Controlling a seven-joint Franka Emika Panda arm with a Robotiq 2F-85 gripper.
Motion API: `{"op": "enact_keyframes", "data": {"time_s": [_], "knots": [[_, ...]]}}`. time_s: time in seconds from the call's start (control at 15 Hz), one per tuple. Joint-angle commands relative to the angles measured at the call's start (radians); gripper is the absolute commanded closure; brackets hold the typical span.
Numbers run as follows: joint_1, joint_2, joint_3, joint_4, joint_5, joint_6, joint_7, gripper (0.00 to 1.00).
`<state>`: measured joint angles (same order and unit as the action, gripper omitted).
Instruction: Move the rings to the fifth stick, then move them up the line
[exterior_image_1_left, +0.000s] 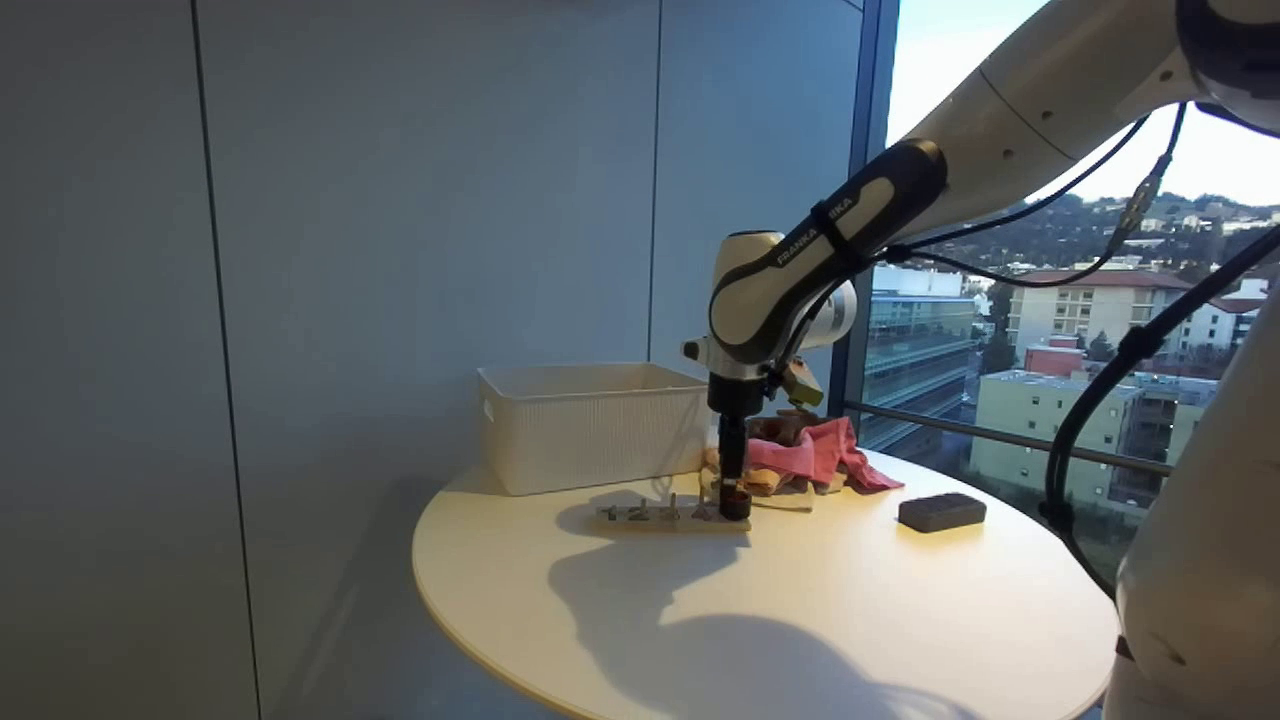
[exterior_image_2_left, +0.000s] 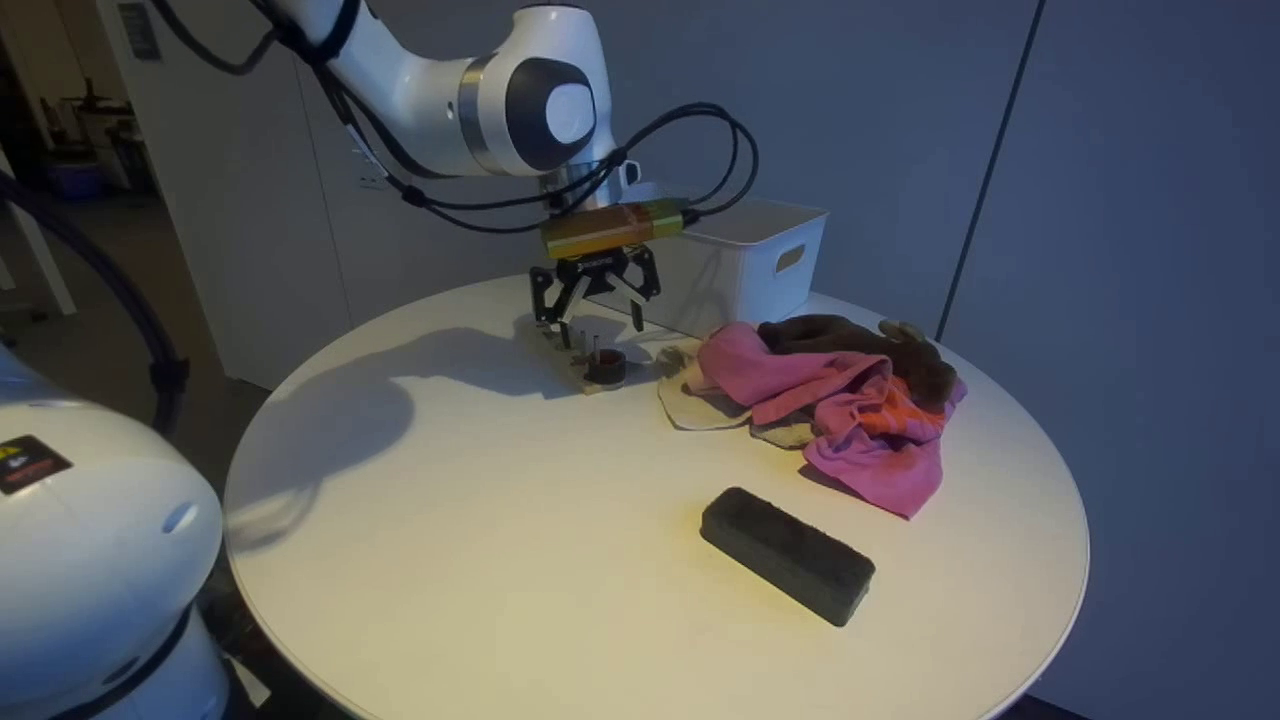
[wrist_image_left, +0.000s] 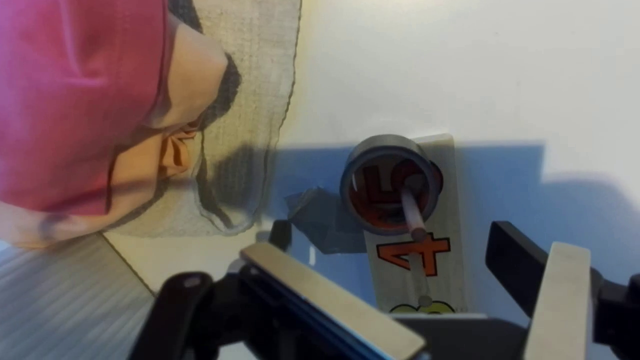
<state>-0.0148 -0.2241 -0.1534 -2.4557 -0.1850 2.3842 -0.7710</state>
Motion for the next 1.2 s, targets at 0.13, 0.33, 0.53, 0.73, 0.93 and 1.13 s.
{"op": "enact_keyframes", "data": {"time_s": [0.13, 0.33, 0.53, 0.73, 0.93, 1.13], "knots": [[-0.007, 0.064, -0.021, 0.03, 0.074, 0.056, -0.12, 0.0], [-0.013, 0.099, -0.018, 0.041, 0.088, 0.061, -0.14, 0.0], [-0.021, 0.129, -0.015, 0.053, 0.105, 0.056, -0.159, 0.0], [-0.028, 0.144, -0.012, 0.06, 0.134, 0.052, -0.189, 0.26], [-0.03, 0.146, -0.009, 0.066, 0.157, 0.047, -0.212, 0.51], [-0.031, 0.14, -0.008, 0.072, 0.163, 0.034, -0.225, 0.72]]}}
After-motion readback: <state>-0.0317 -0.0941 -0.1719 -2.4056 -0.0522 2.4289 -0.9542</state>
